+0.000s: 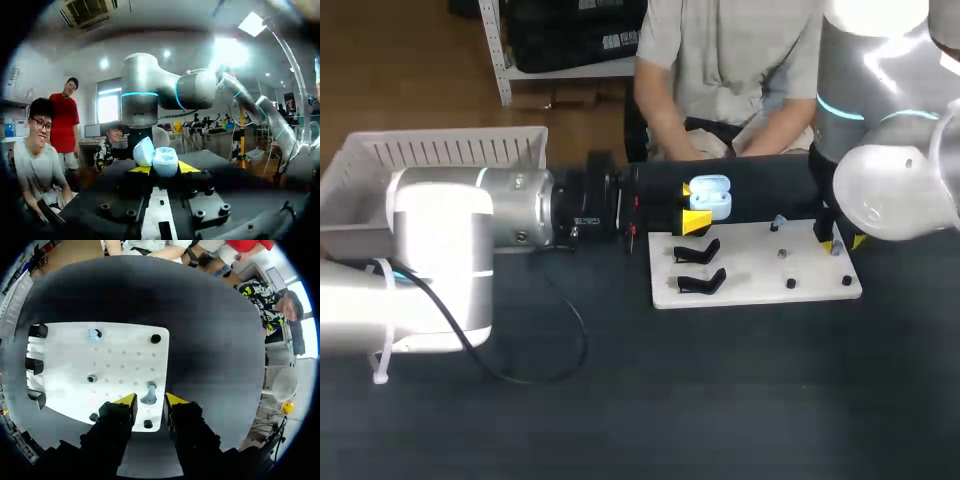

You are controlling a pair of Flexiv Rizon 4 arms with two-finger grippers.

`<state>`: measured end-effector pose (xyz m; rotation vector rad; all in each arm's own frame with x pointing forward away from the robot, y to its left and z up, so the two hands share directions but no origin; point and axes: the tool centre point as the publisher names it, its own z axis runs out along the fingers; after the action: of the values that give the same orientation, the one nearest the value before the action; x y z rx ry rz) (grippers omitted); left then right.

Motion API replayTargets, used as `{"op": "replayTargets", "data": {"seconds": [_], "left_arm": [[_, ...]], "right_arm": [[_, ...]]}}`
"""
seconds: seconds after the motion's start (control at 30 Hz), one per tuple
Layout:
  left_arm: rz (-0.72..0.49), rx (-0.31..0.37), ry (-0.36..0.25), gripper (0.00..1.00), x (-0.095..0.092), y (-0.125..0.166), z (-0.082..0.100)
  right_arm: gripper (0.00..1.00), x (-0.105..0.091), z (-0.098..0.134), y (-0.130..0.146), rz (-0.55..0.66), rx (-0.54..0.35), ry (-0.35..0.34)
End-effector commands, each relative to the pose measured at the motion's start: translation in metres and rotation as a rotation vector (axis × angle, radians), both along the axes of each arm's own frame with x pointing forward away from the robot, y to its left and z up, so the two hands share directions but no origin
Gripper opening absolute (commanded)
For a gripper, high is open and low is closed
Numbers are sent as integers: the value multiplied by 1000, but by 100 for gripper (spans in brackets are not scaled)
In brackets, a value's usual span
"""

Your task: Pick up each earbud case from the left stands, insert the matching earbuds, close the lid, and place the case in the box.

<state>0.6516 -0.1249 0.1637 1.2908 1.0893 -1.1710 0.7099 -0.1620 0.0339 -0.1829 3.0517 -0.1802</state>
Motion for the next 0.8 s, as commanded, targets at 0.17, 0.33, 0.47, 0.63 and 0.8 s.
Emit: {"op": "replayTargets", "data": {"seconds": [0.17,0.33,0.47,0.63,0.8], "left_arm": [[-1,-3,-1,0,1,0,-1],[-1,-3,-1,0,1,0,-1],[-1,-3,-1,0,1,0,-1],[-1,-3,-1,0,1,0,-1],[-1,-3,-1,0,1,0,-1]], "right_arm": [[35,-2,1,0,8,-2,-16],[38,0,-1,1,16,-10,-14],[37,1,-4,1,19,-16,-12],[31,1,-6,1,26,-31,-11],[32,2,-8,1,26,-33,-10]]}}
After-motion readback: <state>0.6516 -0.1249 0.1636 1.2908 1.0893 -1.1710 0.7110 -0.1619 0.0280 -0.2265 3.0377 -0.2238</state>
